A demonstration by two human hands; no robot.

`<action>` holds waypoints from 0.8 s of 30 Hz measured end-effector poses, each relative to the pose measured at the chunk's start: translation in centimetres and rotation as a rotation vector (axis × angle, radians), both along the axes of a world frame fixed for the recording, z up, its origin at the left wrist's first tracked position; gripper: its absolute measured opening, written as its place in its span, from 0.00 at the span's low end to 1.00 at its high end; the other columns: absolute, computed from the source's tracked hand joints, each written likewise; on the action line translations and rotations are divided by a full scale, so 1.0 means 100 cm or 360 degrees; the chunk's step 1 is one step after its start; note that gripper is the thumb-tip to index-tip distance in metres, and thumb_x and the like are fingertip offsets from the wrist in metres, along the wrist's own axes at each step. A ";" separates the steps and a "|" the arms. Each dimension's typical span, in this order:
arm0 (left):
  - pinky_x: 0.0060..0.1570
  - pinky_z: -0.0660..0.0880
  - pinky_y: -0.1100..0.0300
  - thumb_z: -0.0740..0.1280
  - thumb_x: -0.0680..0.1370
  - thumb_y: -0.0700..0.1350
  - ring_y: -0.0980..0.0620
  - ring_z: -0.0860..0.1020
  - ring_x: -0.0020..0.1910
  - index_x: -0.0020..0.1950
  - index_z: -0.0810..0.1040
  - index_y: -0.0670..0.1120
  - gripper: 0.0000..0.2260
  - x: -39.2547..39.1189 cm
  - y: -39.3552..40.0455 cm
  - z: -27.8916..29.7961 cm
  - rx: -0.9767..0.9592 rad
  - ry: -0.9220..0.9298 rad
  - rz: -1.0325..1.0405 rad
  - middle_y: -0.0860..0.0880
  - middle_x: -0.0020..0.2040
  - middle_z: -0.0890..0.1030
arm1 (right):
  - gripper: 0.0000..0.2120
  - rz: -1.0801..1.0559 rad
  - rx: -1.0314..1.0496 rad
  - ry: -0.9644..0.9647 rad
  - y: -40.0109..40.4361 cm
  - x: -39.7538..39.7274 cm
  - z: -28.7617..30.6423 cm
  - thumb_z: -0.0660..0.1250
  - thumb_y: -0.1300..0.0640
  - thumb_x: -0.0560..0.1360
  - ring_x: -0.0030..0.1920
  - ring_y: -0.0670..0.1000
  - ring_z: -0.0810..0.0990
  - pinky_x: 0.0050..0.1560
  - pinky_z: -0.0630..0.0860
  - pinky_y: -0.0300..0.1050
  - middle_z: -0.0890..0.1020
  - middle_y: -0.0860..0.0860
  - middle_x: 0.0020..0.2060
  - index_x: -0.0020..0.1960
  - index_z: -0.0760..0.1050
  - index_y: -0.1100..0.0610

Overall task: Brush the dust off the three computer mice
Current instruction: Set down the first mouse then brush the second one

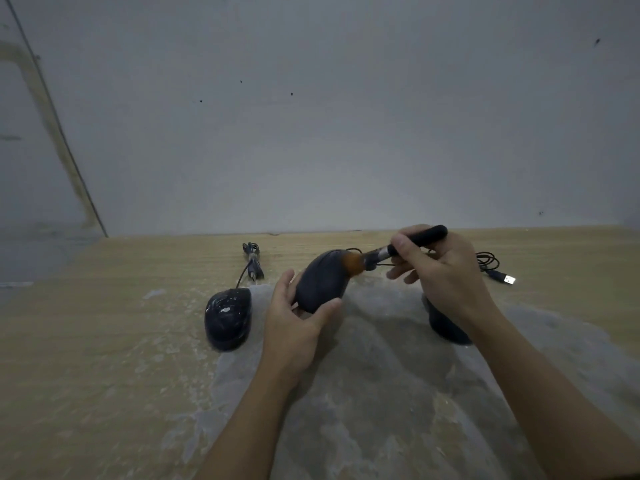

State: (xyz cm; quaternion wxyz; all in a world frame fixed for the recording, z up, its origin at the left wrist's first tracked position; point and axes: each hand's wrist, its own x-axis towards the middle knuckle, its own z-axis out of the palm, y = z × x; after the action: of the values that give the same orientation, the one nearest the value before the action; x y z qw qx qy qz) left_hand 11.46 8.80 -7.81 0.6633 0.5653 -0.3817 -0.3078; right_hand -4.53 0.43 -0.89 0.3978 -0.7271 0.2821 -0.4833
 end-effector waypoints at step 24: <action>0.53 0.78 0.55 0.66 0.70 0.36 0.45 0.78 0.55 0.65 0.70 0.39 0.23 0.009 -0.001 0.011 -0.0104 0.0986 -0.0231 0.40 0.58 0.77 | 0.06 -0.0105 0.0080 -0.0029 0.004 0.013 -0.002 0.63 0.56 0.76 0.33 0.53 0.84 0.31 0.80 0.43 0.83 0.57 0.38 0.42 0.76 0.56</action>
State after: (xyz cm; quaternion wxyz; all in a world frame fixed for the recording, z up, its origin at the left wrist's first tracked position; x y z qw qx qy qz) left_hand 12.38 8.73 -6.69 0.7422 0.3943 -0.2105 -0.4994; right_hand -3.28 0.83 -1.07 0.4023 -0.7026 0.3144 -0.4956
